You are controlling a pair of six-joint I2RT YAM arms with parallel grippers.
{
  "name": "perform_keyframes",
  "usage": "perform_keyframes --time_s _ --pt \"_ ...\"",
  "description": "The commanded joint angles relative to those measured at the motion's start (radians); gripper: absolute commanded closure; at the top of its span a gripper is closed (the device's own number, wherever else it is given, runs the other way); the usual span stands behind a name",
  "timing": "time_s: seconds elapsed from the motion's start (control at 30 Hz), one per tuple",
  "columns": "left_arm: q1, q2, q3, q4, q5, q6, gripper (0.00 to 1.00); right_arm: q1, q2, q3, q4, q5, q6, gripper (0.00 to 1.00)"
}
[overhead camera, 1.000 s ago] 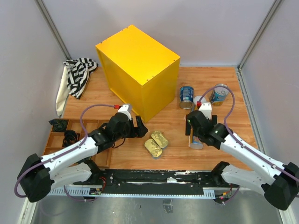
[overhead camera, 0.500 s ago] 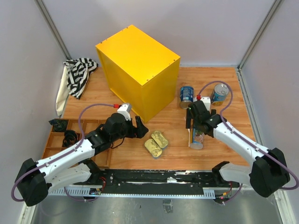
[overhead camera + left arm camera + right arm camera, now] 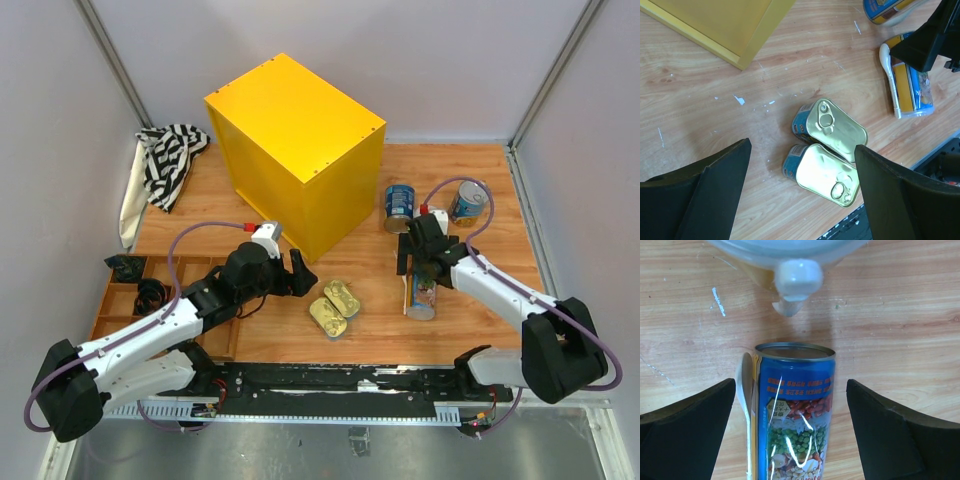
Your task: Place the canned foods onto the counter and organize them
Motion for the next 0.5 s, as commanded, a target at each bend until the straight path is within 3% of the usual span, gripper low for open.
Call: perform_keyframes --time_s 0.0,0.37,0.47 --pt "-0.007 0.002 0.02 0.017 0.0 0.023 0.11 -0.025 0.0 -0.03 0.041 -0.024 0.004 0.08" --pt "-0.007 0.011 0.021 0.006 -0.001 0.042 0.11 -0.032 0.013 -0.023 0.021 -0.081 -0.002 0.08" --pt "-0.007 0.011 0.03 0.004 -0.002 0.048 0.11 -0.031 -0.013 -0.015 -0.03 -0.09 0.007 0.01"
